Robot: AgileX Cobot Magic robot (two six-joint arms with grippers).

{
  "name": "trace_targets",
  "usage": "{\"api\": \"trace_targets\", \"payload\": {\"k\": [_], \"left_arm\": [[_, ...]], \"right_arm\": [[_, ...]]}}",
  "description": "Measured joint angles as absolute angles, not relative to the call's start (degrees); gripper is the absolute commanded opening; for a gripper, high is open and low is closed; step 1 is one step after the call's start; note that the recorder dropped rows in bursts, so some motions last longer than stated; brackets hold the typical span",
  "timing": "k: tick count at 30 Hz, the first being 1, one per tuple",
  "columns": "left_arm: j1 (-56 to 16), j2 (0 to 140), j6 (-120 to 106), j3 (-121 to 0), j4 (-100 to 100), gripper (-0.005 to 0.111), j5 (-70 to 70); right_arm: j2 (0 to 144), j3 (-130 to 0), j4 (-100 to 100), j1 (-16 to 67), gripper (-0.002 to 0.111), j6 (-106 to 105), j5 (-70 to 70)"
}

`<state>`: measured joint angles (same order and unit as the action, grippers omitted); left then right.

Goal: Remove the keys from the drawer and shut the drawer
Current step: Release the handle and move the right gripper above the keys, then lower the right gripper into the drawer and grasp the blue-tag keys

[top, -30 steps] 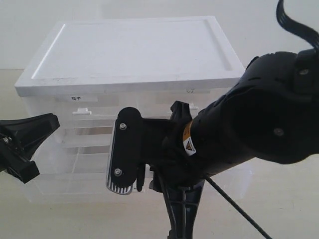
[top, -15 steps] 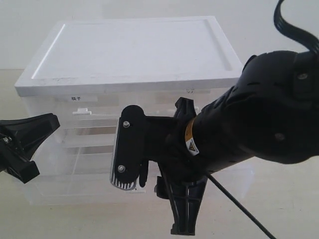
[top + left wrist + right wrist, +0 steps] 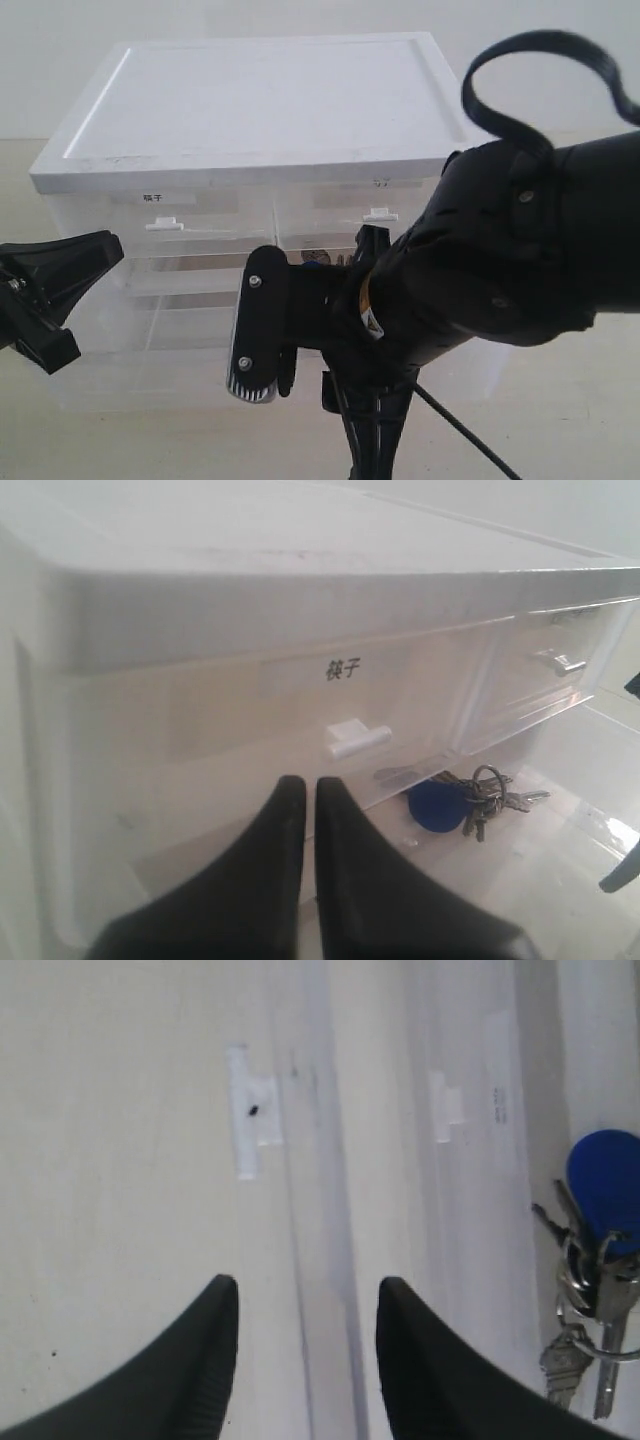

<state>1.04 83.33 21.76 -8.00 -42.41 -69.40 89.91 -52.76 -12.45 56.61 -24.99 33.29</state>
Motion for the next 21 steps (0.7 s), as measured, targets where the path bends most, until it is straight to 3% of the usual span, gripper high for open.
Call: {"api": "trace_targets", "payload": {"k": [4, 9, 21], "left_arm": [[1.0, 83.3, 21.8, -8.0, -42.4, 0.004, -69.4], [1.0, 83.3, 21.8, -8.0, -42.4, 0.004, -69.4], [1.0, 83.3, 21.8, -8.0, -42.4, 0.004, -69.4]], "right_arm": [[90.5, -52.8, -13.1, 56.6, 0.035, -25.0, 33.3], [90.1, -52.8, -13.6, 57.0, 0.0, -25.4, 33.4], [87.0, -52.7, -5.2, 57.2, 0.0, -36.5, 39.7]]}}
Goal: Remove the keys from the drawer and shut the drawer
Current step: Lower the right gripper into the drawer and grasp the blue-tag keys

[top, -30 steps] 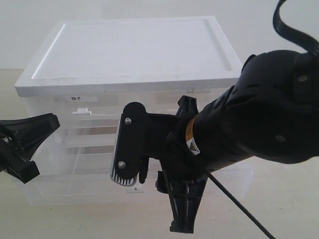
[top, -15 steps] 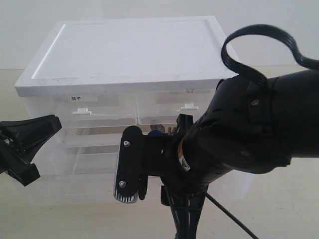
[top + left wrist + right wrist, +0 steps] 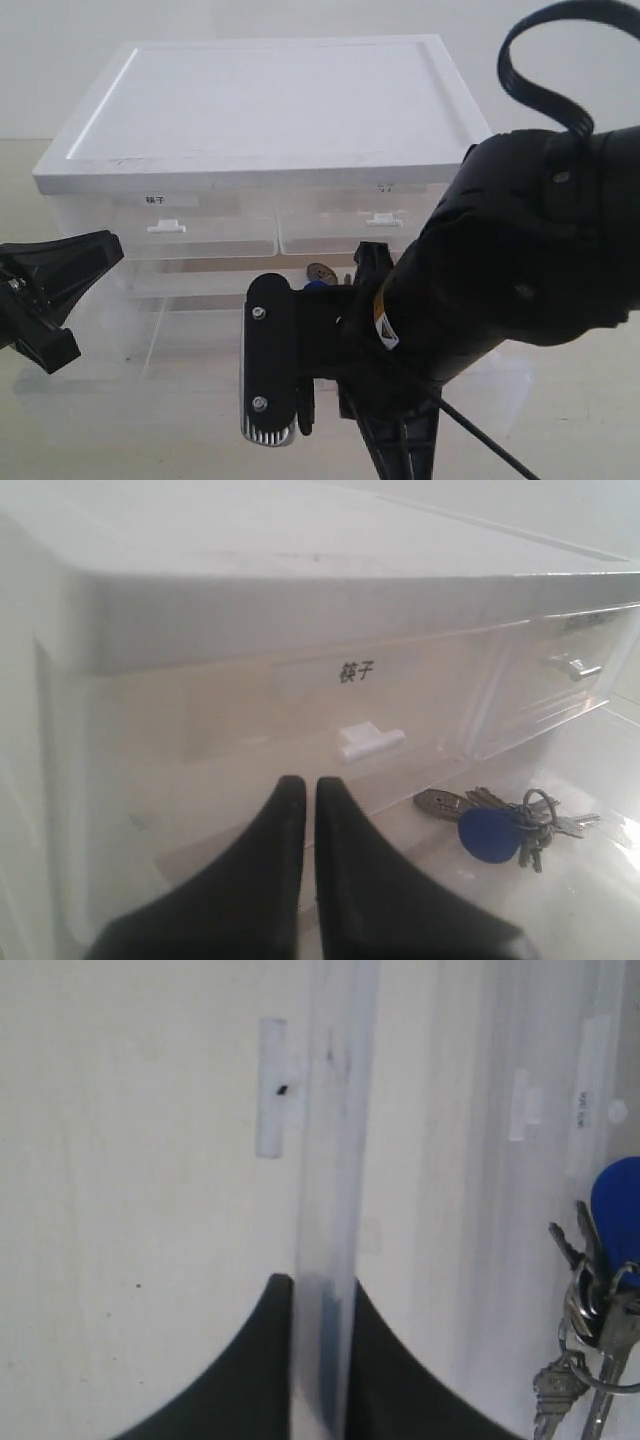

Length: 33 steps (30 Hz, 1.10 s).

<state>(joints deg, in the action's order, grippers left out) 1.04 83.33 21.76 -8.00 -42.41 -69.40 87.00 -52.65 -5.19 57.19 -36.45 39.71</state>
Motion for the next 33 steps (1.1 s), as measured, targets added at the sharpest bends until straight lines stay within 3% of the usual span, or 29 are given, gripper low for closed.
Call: {"api": "trace_targets", "payload": {"k": [7, 11, 13, 26, 33], "left_arm": [[1.0, 83.3, 21.8, -8.0, -42.4, 0.004, -69.4], [1.0, 83.3, 21.8, -8.0, -42.4, 0.004, -69.4], [1.0, 83.3, 21.8, -8.0, -42.4, 0.004, -69.4], [1.0, 83.3, 21.8, -8.1, -42.4, 0.004, -69.4], [1.0, 83.3, 21.8, -8.1, -42.4, 0.004, -69.4]], "right_arm": [[86.4, -52.7, 0.4, 57.2, 0.002, -41.1, 41.6], [86.0, -52.7, 0.8, 57.2, 0.04, -41.3, 41.6], [85.9, -52.7, 0.8, 57.2, 0.049, -41.3, 41.6], [79.0, -58.9, 12.8, 57.2, 0.049, -40.6, 44.7], [78.5, -59.3, -15.0, 57.2, 0.049, -8.3, 41.0]]}}
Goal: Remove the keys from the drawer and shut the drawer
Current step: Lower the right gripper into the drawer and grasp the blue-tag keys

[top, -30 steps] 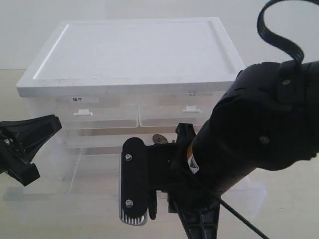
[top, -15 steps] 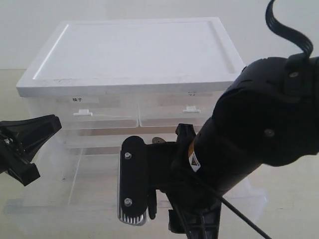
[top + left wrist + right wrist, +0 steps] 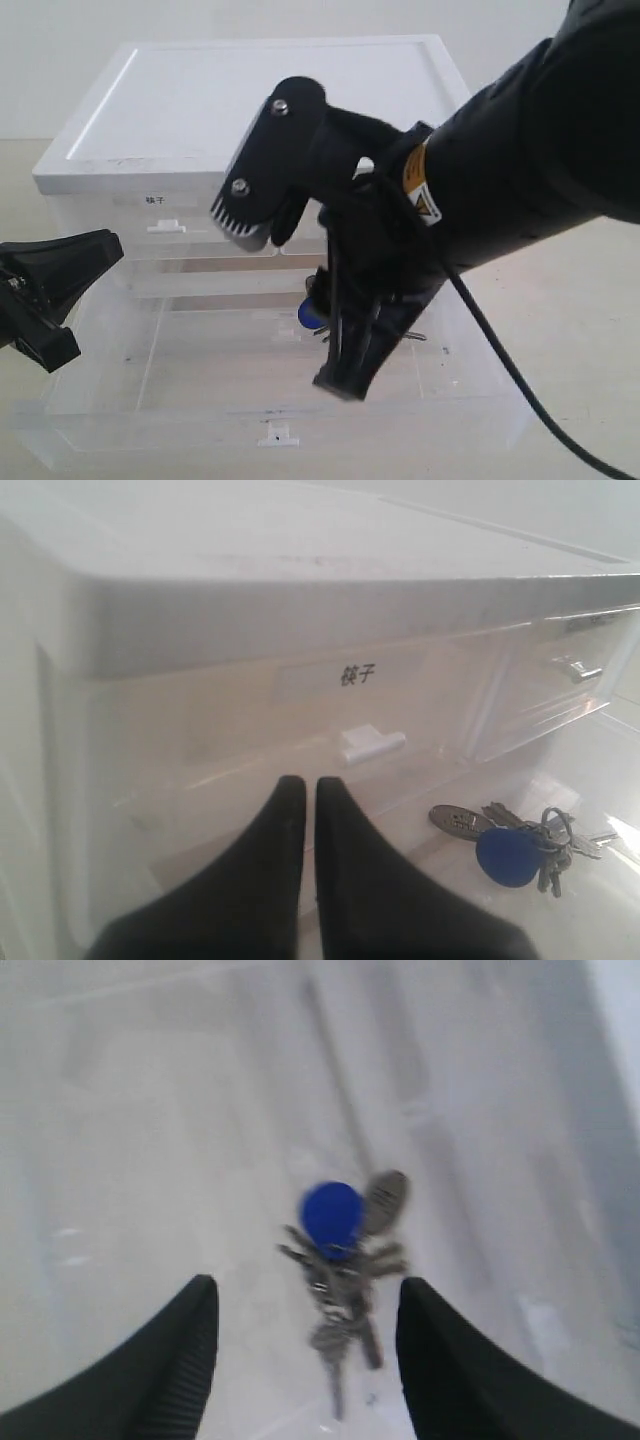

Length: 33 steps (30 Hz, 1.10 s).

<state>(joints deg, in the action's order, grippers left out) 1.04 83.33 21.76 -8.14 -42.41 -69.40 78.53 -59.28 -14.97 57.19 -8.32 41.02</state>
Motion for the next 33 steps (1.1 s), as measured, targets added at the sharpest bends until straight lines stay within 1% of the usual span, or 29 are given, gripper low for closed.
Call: {"api": "trace_targets", "payload": {"k": [3, 5, 9, 13, 20, 22, 25, 33], "left_arm": [[1.0, 83.3, 21.8, -8.1, -42.4, 0.004, -69.4], [1.0, 83.3, 21.8, -8.1, -42.4, 0.004, -69.4], [1.0, 83.3, 21.8, -8.1, -42.3, 0.004, -69.4], [1.0, 83.5, 21.8, -8.1, -42.3, 0.004, -69.4], [1.0, 83.5, 21.8, -8.1, -42.5, 0.004, -69.4], [1.0, 83.5, 21.8, -8.1, -42.5, 0.004, -69.4], [1.0, 83.5, 21.8, -8.1, -42.5, 0.004, -69.4], [1.0, 83.5, 21.9, -8.1, -42.5, 0.004, -69.4]], "right_arm": [[80.8, -59.3, -25.1, 55.6, 0.049, 3.7, 41.3], [82.5, -59.3, -25.5, 53.9, 0.049, 5.1, 41.7], [86.9, -60.0, -18.4, 50.8, 0.049, -1.9, 44.1], [87.8, -63.0, -10.1, 49.6, 0.049, -9.7, 44.8], [88.3, -64.5, -5.9, 45.1, 0.049, -13.3, 43.6], [88.3, -64.6, -3.1, 43.3, 0.051, -15.0, 43.2], [88.2, -65.0, 2.2, 41.7, 0.06, -18.7, 42.7], [89.0, -65.0, 4.9, 41.9, 0.059, -18.0, 43.3]]}}
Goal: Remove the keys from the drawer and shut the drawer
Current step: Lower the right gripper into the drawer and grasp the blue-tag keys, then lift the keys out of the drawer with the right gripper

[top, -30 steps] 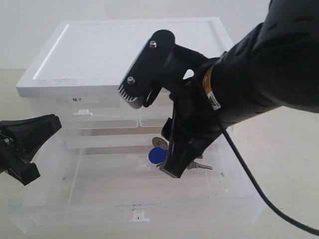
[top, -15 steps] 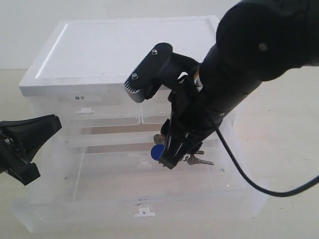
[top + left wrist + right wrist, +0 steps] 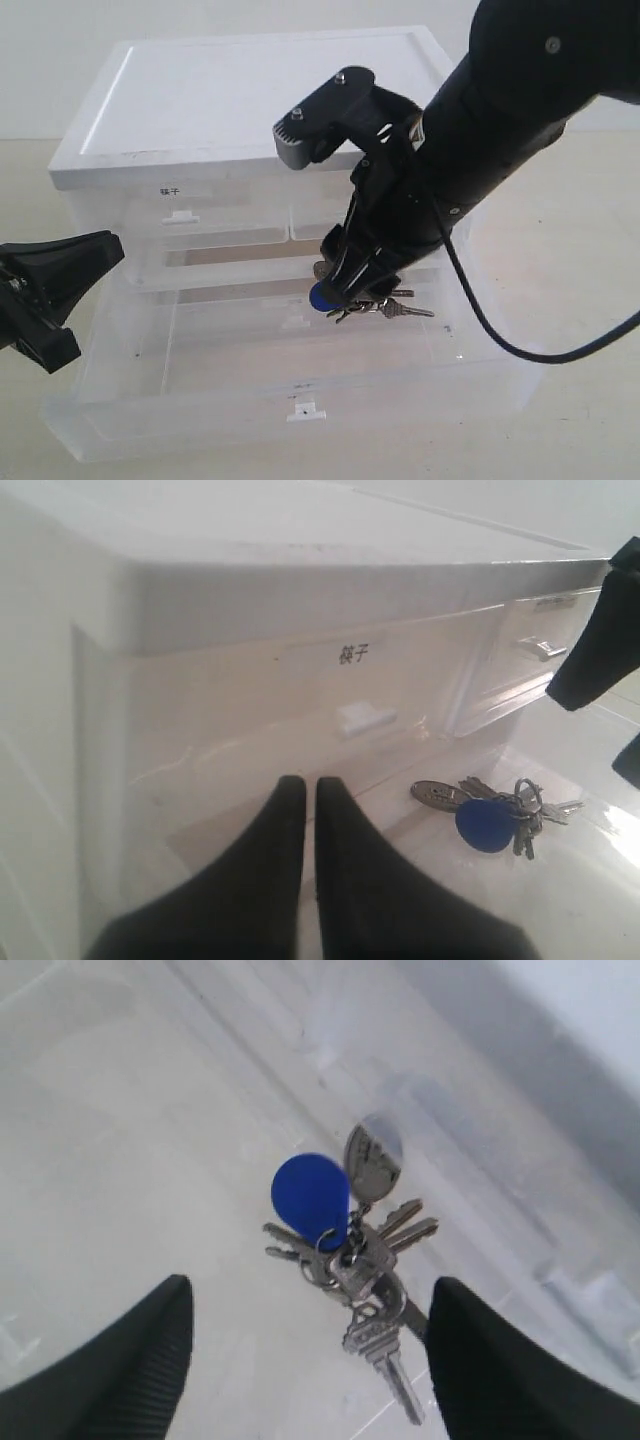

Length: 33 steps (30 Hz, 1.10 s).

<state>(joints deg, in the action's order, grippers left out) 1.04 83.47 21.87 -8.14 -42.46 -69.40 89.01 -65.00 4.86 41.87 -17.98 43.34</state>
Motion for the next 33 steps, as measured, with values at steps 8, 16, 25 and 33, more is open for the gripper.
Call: {"api": "trace_targets", "payload": {"k": [8, 16, 25, 33], "left_arm": [[1.0, 83.5, 21.9, -8.1, -42.7, 0.004, -69.4], [1.0, 83.5, 22.4, -8.1, -42.9, 0.004, -69.4], [1.0, 83.5, 22.4, -8.1, -43.7, 0.004, -69.4], [1.0, 83.5, 22.4, -8.1, -44.1, 0.004, -69.4]], "right_arm": [[88.2, -65.4, -1.3, 46.0, 0.059, -7.2, 45.7], [89.2, -62.0, -13.4, 46.2, 0.059, 8.9, 43.9], [93.0, -58.0, -18.5, 46.2, 0.059, 12.3, 33.9], [96.9, -58.2, -20.6, 46.3, 0.059, 12.0, 31.8]]}}
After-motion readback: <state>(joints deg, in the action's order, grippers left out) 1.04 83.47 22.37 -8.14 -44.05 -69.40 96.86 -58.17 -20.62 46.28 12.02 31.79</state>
